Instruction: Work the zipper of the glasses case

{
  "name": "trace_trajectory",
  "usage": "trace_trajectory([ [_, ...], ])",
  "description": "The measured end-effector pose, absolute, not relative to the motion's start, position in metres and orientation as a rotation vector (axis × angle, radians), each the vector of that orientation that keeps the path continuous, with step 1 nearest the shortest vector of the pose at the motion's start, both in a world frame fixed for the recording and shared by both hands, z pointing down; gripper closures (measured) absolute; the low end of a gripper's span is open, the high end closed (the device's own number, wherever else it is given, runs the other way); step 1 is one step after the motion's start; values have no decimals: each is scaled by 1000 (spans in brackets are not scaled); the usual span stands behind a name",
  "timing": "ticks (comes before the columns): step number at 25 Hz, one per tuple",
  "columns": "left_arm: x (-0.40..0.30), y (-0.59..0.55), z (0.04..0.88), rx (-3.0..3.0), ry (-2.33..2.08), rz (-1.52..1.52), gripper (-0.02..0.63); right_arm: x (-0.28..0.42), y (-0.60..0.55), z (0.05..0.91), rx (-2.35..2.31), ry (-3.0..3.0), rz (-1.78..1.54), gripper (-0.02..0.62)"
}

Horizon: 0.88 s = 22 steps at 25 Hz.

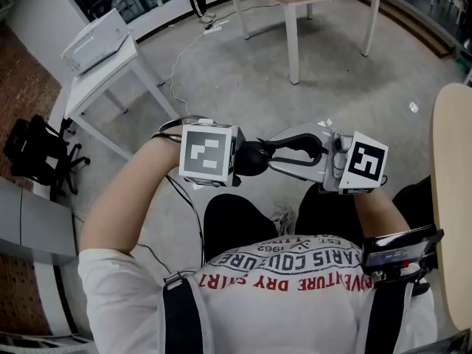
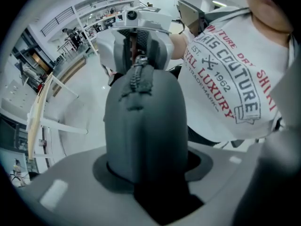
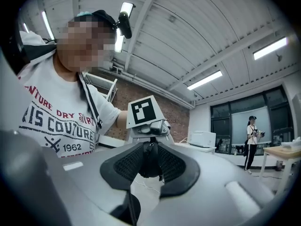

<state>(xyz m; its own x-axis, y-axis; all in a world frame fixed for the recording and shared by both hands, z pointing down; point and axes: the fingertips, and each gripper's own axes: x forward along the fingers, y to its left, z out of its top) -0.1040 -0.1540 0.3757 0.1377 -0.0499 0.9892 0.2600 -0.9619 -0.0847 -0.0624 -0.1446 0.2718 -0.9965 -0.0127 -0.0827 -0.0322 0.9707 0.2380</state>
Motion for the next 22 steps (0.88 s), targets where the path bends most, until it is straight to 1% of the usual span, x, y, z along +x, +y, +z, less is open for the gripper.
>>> trace_trajectory([
  [5,-104,-162,375,-2146,-152,-1899,357,-63,-147,272,-53,3038,333,526],
  [10,-104,-170,373,-2125,-77,-1868,357,-63,-151,270,-75,3024,284,537],
  [15,-99,-174,373,-2160,-20,-1822,357,-59,-154,266,-111,3007,286,567],
  [22,-96,-173,376,-2212,-21,-1795,357,-58,-155,266,-110,3037,316,574],
])
